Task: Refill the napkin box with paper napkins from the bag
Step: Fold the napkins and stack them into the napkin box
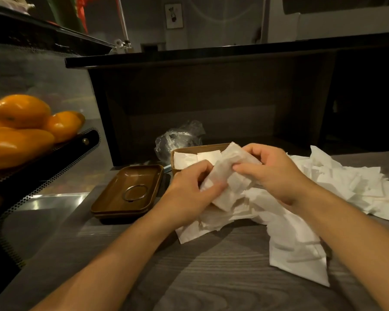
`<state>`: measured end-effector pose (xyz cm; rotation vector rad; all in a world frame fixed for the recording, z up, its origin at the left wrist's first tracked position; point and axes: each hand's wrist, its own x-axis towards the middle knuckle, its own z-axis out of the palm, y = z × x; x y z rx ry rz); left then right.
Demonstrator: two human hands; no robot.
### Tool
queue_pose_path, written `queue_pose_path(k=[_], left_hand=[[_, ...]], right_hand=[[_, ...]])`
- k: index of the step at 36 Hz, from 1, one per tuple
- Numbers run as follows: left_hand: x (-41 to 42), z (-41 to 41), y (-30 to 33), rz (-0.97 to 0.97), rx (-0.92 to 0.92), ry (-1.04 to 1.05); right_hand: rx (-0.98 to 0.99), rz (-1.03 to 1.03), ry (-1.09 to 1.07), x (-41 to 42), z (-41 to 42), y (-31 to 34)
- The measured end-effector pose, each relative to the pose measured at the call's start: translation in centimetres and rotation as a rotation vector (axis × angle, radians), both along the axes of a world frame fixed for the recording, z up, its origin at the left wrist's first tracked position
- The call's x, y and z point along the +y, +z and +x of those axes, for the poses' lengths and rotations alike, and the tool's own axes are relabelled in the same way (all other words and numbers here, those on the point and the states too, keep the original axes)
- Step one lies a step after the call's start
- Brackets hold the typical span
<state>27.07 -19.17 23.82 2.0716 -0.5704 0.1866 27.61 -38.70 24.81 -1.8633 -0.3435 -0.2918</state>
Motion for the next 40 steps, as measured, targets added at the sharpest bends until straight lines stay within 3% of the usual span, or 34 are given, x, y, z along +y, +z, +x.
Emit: queue_pose_path(k=[5,10,13,20,24,26,31,40], left_hand=[[-0.9,-0.8,-0.1,0.051,0.010,-0.113],[-1.2,-0.9,0.0,-0.023,-0.024,-0.061],[-1.4,-0.8,-0.1,-0.083,-0.023,-0.014],[-1.3,0.3,1.6,-0.015,-0.124,0.102],[-0.2,2.6,2.6,0.282,-0.326,0.392],[0.4,3.5,2.5,0.440,-0.319,0.474],[1.5,4.5,1.3,0.562,-0.216,0.423],[2.0,5.2,0.4,0.577,-0.250,0.354]], right_hand=[[0.123,0.037,0.172,-0.1,-0.3,0.2],[0.195,0.215,0.213,-0.2,-0.4,0.7],[0.253,0.179,0.201,0.0,-0.6,0.5],[0.085,0.194,-0.129,0.4,0.3,0.7],[0.083,0.346,-0.346,-1.6,1.8,2.5],[0.094,0.298,-0.378,-2.4,2.4,3.4],[0.132,0.077,-0.332,-2.5,4.9,5.1],[0.154,-0.342,-0.343,-0.1,10.4,5.8]])
